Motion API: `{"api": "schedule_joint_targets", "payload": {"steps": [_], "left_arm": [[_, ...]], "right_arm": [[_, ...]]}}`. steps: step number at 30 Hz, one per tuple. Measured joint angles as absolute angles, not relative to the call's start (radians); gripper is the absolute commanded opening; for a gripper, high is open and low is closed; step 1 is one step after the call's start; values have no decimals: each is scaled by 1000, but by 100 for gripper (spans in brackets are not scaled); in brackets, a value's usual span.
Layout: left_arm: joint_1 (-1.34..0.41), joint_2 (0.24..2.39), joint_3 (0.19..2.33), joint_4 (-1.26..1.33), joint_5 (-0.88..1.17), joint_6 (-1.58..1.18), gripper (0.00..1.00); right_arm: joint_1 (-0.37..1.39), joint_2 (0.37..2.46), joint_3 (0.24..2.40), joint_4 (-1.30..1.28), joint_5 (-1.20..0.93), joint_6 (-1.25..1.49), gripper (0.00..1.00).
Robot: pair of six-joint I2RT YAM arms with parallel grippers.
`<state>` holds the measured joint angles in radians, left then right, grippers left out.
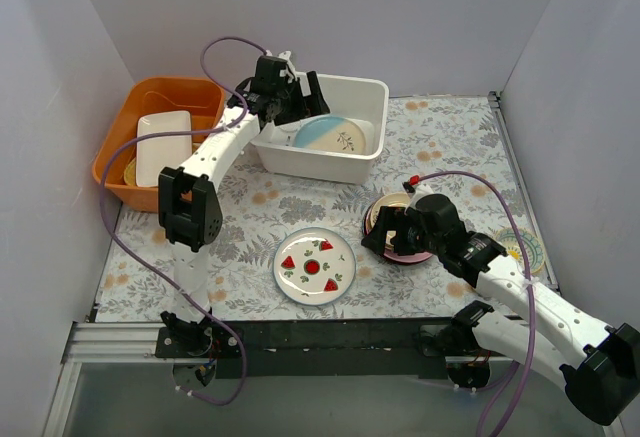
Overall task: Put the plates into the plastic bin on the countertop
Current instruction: Place the plate in the plastic bin, then pick up the plate at the center of the board.
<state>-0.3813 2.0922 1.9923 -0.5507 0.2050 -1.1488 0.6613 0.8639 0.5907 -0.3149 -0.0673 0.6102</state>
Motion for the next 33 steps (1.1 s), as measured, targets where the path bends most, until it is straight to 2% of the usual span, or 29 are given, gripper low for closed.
{"api": "schedule_joint_targets", "payload": {"steps": [18,33], "left_arm": [[-387,1911,1974,-616,198,-1143,98],[-387,1444,1431,-637,180,-1230,98]], "right_arm": [[661,866,591,-301,-116,616,98],[662,901,581,-231,-214,617,98]]}}
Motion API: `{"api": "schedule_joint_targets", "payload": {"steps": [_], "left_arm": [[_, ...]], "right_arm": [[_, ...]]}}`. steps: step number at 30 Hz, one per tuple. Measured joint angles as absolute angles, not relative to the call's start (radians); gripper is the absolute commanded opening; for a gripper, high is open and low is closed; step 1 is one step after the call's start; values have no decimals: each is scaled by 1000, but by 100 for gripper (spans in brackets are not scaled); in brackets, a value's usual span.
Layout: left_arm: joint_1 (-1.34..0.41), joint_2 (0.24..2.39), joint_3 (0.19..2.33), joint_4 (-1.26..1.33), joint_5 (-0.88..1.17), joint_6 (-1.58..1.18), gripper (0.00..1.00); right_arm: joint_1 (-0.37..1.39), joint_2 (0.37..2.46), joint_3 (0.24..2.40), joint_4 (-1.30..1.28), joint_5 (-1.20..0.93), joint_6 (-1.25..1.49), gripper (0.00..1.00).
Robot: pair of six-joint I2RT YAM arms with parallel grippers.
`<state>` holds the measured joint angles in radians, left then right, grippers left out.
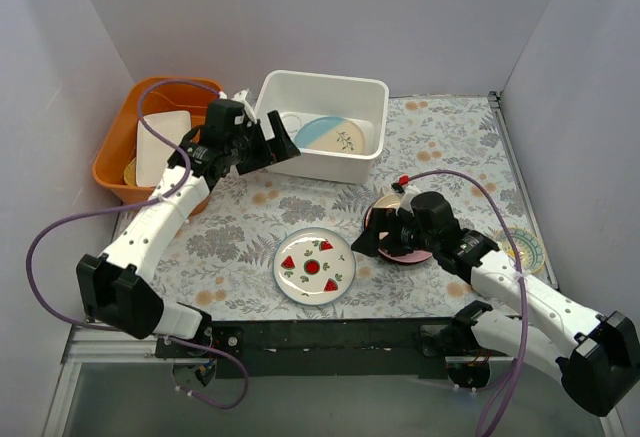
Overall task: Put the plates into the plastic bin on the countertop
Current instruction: Pick up the plate at the center of the board.
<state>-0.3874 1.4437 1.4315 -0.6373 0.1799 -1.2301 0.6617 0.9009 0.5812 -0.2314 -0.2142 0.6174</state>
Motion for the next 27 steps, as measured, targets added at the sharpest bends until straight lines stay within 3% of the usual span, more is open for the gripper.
{"api": "schedule_joint_targets", "payload": {"steps": [6,9,13,16,27], "left_arm": [[-387,1291,1198,-624,203,-1303,98],[-387,1226,1104,-623,217,-1333,98],[-387,1150,1003,-622,223,-1371,98],[-387,1101,916,-623,231,-1397,98],[-387,940,742,-655,250,-1459,98]], "right_arm": [[693,998,581,-217,-239,625,96],[718,1025,581,-212,-242,630,89],[741,1061,582,-208,-239,641,71],[764,1111,598,-222,-222,649,65],[879,1312,703,-322,-52,657,60]]}}
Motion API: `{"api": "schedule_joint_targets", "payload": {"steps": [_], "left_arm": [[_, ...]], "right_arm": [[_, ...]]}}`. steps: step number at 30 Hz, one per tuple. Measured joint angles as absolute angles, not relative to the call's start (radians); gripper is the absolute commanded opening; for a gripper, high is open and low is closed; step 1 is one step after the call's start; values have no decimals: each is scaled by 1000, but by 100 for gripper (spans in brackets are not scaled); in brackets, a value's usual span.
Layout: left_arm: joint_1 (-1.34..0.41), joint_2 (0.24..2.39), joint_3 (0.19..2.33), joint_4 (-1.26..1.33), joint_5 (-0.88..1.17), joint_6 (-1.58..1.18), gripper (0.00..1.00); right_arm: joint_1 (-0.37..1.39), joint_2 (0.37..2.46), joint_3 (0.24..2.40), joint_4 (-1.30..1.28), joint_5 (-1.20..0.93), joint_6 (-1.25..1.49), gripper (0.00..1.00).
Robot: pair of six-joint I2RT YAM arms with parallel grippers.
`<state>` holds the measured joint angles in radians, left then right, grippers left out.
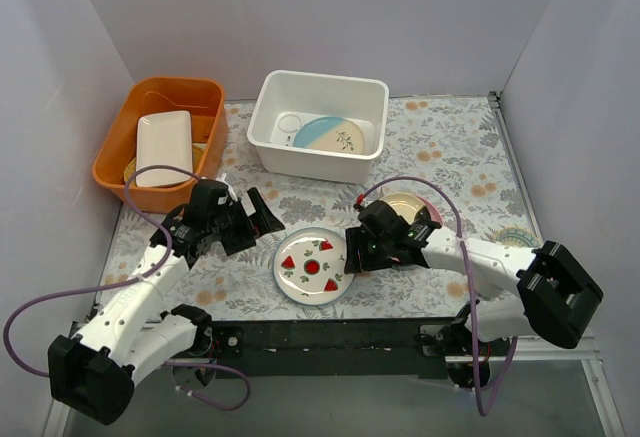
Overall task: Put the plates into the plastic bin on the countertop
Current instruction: Pick up the plate at the center of the board.
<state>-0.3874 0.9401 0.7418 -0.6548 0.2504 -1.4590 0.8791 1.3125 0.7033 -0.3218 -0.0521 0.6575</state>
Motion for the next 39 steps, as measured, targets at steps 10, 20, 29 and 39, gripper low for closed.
{"api": "schedule_joint_targets", "payload": {"steps": [10,20,29,39], "left_arm": [[-387,880,629,-657,251,-1505,97],[-387,863,531,-649,255,-1569,93],[-400,900,511,-597,257,-1605,91],[-461,982,472,-570,247,-1655,86]], "right_arm": [[886,1352,694,-315,0,679,45],[886,1400,669,-232,-9,698,24],[884,1418,657,-154,-19,715,8],[884,1439,656,-105,-34,727,1]]}}
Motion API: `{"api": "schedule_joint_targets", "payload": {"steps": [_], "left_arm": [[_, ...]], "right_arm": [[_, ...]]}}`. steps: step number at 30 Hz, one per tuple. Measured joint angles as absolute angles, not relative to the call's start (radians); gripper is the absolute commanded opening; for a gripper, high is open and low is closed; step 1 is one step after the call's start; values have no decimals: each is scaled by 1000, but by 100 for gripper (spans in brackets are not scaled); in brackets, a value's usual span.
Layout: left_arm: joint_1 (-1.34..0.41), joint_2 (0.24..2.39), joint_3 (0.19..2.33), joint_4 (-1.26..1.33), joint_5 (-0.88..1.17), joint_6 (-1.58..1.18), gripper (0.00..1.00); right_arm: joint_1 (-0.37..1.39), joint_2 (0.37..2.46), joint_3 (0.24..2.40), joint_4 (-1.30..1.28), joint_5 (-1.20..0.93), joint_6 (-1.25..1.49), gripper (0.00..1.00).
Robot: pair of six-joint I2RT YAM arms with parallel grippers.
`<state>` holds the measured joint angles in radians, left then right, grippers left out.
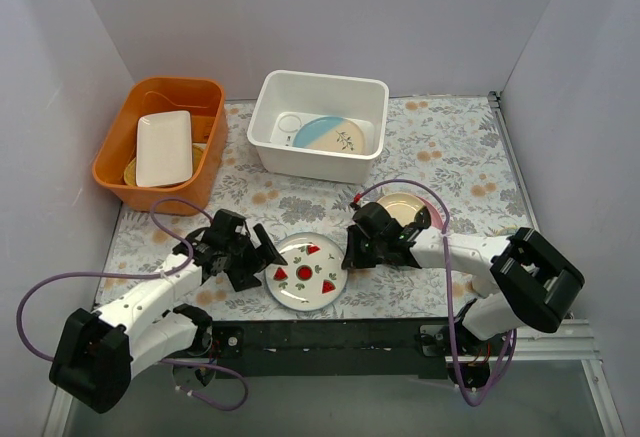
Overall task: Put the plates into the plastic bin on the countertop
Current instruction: Pick up the plate at the center of the board.
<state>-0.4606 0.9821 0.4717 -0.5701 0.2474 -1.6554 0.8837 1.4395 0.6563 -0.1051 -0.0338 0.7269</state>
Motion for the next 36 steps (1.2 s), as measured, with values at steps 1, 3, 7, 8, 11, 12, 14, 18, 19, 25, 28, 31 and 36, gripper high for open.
{"api": "schedule_joint_targets", "payload": {"steps": [1,3,7,8,11,12,14,18,19,25,28,31,36], "left_arm": [[-470,985,464,-564,247,-1662,85],[-487,986,444,-550,247,-1675,81],[-503,985,411,-531,252,-1693,72],[-506,984,407,-522,253,-1700,70],[-512,972,389,-495,253,-1716,66],[-514,966,382,-487,253,-1724,65],[-518,955,368,-470,255,-1732,63],[-525,928,350,-457,253,-1740,63],[-527,919,345,-451,253,-1740,63],[-535,831,293,-416,247,-1744,60],[-540,787,278,-412,240,-1743,59],[-541,753,276,-411,230,-1733,58],[-541,722,276,-403,224,-1715,58]], "right_arm": [[884,1442,656,-100,-36,728,1],[884,1445,656,-93,-40,730,1],[884,1448,656,-86,-44,731,1],[884,1449,656,-85,-44,731,1],[884,1454,656,-76,-50,731,1],[884,1456,656,-72,-53,731,1],[884,1460,656,-66,-57,731,1],[882,1461,656,-64,-61,730,1],[881,1461,656,-64,-63,730,1],[876,1462,651,-54,-72,731,1],[876,1462,651,-54,-73,731,1],[875,1464,650,-54,-75,731,1],[873,1465,646,-53,-78,735,1]]}}
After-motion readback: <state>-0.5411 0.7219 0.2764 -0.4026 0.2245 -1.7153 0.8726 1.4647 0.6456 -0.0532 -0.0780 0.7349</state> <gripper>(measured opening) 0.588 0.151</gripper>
